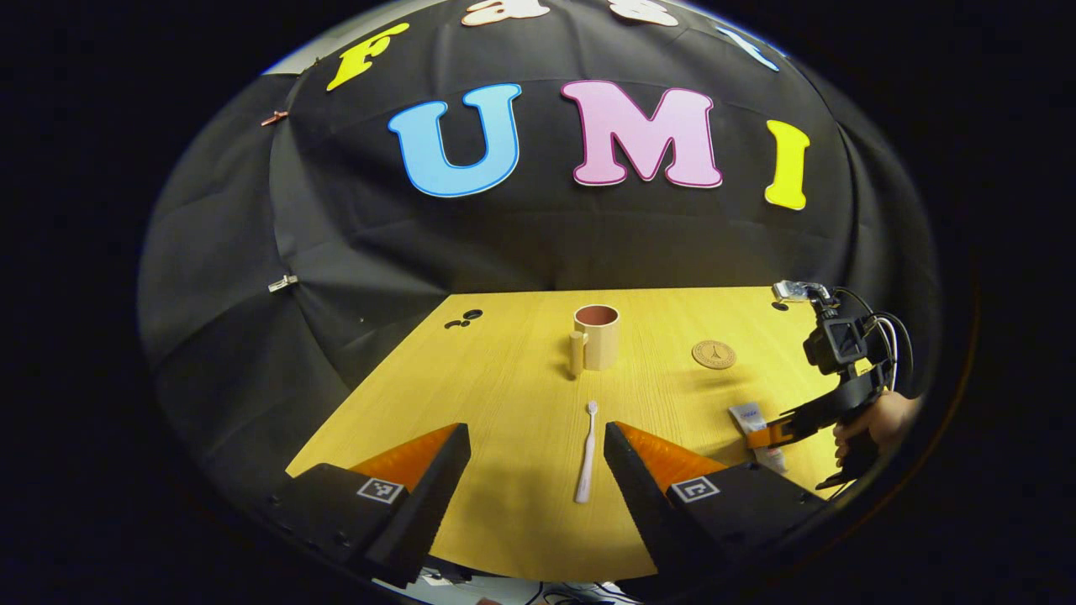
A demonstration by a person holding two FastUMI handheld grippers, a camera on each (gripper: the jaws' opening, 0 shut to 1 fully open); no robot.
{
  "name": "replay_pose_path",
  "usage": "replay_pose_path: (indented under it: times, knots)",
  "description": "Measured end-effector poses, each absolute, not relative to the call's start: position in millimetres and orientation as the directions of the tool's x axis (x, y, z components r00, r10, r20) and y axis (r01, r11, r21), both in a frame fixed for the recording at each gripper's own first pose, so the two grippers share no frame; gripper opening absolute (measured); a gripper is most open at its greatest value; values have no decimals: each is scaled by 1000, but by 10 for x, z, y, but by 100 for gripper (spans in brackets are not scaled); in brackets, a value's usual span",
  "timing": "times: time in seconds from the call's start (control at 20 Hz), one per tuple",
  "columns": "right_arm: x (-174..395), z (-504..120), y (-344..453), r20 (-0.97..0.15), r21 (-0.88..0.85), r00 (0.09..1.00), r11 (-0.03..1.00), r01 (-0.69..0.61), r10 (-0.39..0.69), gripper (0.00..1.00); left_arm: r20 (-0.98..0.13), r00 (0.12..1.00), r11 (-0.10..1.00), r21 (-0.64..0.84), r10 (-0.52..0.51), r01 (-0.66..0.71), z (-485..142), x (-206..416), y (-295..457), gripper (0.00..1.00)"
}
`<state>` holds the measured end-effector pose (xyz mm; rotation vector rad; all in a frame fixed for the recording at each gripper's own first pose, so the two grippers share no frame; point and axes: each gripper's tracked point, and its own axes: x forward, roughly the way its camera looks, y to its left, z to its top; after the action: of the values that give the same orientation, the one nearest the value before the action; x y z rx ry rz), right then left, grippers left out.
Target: Put the toothbrush and toothpaste on the desktop into the cup, then pick up the cup and place it on the coaster on the desktop.
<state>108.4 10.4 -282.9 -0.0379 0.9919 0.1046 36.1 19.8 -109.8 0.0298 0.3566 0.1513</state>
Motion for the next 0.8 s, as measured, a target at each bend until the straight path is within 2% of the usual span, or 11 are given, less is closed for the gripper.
replay_pose_path:
  times: [0.25, 0.5, 0.8]
  knots:
    - [1123, -2569, 42, -803, 17, 589, 991, -132, 92, 28, -386, 917, 995, 15, 98, -100, -1324, 610, 215, 99]
    - [1080, -2330, 14, -778, 35, 616, 987, -155, 124, 28, -483, 875, 997, -38, 43, -71, -1718, 1004, 173, 99]
    - [1011, -2152, 42, -762, 60, 627, 982, -179, 161, 28, -618, 785, 996, -86, -41, -16, -2315, 1408, -2, 99]
